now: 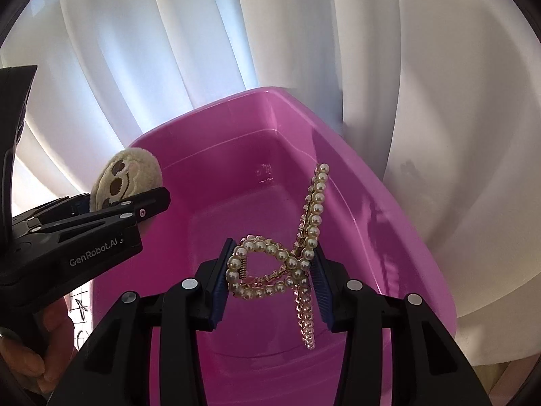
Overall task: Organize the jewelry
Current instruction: 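Carry the sloth plush and pearl clip with both grippers over the pink tub, then open both grippers to drop the sloth plush and pearl clip into the tub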
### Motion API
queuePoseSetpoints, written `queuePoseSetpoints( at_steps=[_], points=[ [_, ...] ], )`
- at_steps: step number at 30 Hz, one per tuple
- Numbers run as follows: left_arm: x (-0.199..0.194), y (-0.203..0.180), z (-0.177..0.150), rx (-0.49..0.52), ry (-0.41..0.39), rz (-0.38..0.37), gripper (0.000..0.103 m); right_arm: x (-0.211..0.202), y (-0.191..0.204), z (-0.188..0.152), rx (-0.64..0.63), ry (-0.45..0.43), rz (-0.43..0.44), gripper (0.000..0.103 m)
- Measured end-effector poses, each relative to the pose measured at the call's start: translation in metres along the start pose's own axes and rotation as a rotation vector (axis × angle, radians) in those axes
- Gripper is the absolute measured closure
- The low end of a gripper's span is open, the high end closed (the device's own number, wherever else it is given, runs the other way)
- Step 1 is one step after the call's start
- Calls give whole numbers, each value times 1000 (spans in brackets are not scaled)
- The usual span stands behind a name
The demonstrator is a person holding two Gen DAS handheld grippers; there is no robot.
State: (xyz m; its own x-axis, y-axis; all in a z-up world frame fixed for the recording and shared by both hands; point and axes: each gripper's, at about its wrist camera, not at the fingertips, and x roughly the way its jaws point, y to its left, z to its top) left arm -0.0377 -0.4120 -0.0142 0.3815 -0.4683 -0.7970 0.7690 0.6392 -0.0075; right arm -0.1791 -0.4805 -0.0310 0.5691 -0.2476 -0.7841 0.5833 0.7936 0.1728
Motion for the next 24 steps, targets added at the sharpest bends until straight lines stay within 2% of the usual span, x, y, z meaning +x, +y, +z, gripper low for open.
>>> queuePoseSetpoints(
  at_steps=[6,11,12,14,15,17,18,19,24],
  points=[
    [15,2,-5,-7,58,4,50,16,-1,-3,1,29,-2,61],
    [23,9,-6,-38,100,-9,39,26,1,5,-2,49,-6,61],
    [23,10,-6,-40,101,-5,33,27,1,5,-2,43,-9,60],
    [21,9,-8,-26,97,-6,31,26,2,8,-9,26,-26,47],
    [20,8,-8,-20,96,1,30,26,3,9,-13,18,-35,45],
    [18,7,-8,-9,91,17,26,26,1,10,-14,8,-33,45],
    [17,6,-7,-8,89,34,19,26,0,11,-12,4,-33,45],
    [16,6,-8,-12,84,32,18,26,0,10,-11,1,-32,45],
    [12,7,-8,-11,77,34,18,28,-2,11,-10,-4,-29,45]
  ],
)
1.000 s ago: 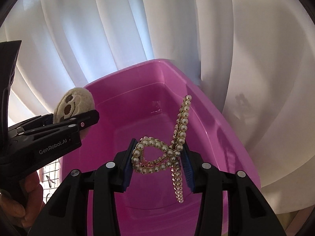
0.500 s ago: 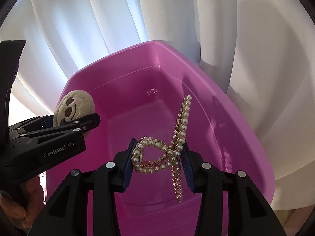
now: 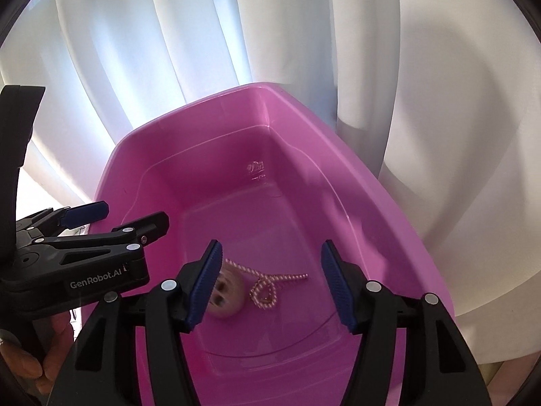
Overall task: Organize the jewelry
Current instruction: 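Open both grippers to drop the sloth plush and pearl clip into the tub, then move the left gripper to the large metal ring while the right approaches the black watch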
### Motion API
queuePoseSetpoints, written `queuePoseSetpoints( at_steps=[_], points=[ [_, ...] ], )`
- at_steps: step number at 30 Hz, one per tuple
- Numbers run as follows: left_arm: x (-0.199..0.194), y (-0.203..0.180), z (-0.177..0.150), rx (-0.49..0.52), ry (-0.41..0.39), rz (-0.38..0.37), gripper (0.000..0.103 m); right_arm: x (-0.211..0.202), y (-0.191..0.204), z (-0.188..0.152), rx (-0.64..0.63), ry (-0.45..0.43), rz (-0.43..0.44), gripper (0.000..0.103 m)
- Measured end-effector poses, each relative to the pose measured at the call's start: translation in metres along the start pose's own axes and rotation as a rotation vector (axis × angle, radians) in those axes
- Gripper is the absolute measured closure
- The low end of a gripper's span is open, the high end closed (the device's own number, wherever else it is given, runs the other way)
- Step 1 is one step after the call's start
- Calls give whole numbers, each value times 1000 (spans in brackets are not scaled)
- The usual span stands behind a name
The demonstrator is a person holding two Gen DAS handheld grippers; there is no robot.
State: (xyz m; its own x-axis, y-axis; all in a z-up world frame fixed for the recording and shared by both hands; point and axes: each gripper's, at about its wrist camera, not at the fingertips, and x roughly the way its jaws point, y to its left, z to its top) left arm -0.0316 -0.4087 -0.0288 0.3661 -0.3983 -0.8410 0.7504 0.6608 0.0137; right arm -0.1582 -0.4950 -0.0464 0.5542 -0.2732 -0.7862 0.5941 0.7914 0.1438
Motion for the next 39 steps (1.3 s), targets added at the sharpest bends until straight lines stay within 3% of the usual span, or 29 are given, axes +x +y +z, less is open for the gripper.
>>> queuePoseSetpoints(
  at_steps=[18,35,39],
  points=[
    [-32,18,-4,-37,-60,42,17,-39,19,-13,-50,-46,25,44],
    [-67,98,-39,-190,-76,115,17,-40,90,-21,-175,-40,112,44],
    [-83,121,-56,-224,-87,164,17,-45,116,-21,-215,-44,142,44]
  ],
)
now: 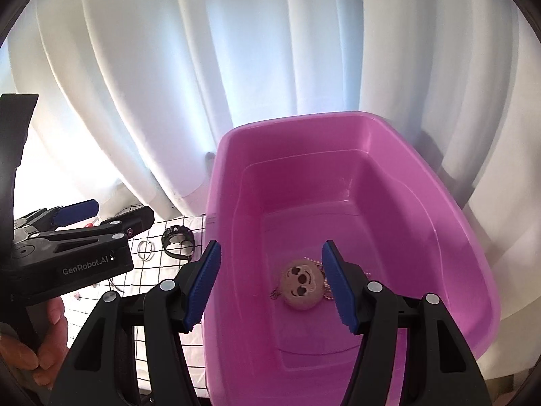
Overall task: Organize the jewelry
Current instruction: 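Move the left gripper to the large metal ring while the right approaches the black watch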
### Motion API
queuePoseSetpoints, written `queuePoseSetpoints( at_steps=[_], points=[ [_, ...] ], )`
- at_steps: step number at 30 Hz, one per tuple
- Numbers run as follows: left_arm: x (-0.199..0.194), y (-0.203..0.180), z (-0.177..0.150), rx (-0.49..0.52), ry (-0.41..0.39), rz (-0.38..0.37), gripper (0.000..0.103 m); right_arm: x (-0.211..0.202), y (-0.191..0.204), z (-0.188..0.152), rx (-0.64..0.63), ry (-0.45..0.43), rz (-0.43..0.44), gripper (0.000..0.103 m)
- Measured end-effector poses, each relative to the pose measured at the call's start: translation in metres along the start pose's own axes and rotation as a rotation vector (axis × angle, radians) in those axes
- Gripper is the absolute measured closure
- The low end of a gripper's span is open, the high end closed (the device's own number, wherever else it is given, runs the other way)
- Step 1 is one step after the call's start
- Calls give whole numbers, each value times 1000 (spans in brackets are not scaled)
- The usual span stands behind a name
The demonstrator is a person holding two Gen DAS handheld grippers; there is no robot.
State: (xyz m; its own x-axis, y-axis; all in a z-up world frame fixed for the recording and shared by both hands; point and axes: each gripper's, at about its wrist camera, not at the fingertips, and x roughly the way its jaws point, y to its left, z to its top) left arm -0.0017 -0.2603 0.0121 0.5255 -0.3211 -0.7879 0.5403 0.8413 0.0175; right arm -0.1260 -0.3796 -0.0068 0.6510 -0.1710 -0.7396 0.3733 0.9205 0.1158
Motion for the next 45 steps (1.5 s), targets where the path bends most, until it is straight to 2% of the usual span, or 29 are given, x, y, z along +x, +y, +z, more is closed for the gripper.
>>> queuePoseSetpoints(
  at_steps=[9,16,24,35,45],
  points=[
    [-24,83,-24,-132,4,52,17,-4,56,2,-77,-13,87,44],
    [-31,139,-54,-205,31,122,17,-5,99,-3,-131,-1,152,43],
    [-28,193,-95,-304,87,188,17,16,133,-16,-184,64,197,43],
    [-4,223,-152,-417,181,220,17,65,157,-39,-220,182,235,44],
    [36,221,-201,-503,292,190,15,115,156,-59,-227,260,232,44]
  ],
)
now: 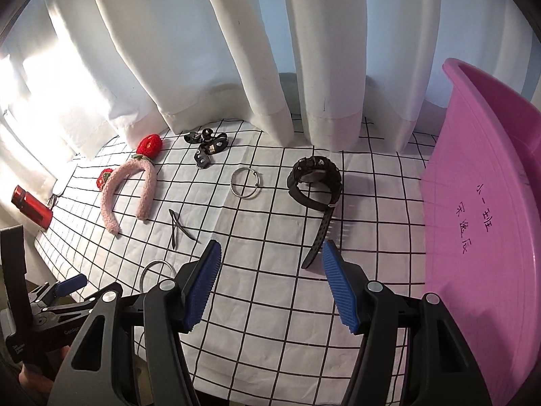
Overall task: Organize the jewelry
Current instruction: 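Move the left gripper to the large metal ring while the right approaches the black watch, then grasp the black watch strap with the right gripper and lift it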
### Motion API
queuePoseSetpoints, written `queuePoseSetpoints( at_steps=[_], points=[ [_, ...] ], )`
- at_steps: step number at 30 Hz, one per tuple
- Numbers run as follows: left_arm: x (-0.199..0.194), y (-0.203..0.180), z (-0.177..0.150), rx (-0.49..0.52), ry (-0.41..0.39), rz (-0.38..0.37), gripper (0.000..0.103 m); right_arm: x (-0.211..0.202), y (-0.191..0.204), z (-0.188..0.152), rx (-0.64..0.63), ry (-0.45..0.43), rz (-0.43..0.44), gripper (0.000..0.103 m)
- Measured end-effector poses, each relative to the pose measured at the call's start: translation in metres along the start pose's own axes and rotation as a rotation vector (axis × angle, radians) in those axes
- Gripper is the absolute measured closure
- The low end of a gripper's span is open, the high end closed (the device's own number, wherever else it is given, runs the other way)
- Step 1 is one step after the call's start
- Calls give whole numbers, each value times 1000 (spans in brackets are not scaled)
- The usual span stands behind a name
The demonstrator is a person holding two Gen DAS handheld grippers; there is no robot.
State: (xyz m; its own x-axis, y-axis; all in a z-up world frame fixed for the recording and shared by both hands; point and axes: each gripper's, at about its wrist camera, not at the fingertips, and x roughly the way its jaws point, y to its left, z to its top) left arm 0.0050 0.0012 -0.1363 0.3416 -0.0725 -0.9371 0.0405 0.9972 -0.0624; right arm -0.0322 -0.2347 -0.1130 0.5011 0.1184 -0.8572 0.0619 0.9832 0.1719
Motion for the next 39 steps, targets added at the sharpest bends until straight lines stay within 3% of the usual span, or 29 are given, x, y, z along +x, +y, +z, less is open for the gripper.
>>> queuePoseSetpoints(
  at_steps=[4,14,34,39],
  points=[
    [16,-3,-8,-9,32,-10,10,19,-8,-3,12,27,3,44],
    [44,-22,-14,-20,55,-9,9,53,-25,3,41,40,-10,44],
    [67,-29,-6,-60,24,51,7,102,-39,17,44,79,-33,44],
    [71,-29,-2,-55,14,75,6,118,-38,23,5,103,-85,44]
  ],
)
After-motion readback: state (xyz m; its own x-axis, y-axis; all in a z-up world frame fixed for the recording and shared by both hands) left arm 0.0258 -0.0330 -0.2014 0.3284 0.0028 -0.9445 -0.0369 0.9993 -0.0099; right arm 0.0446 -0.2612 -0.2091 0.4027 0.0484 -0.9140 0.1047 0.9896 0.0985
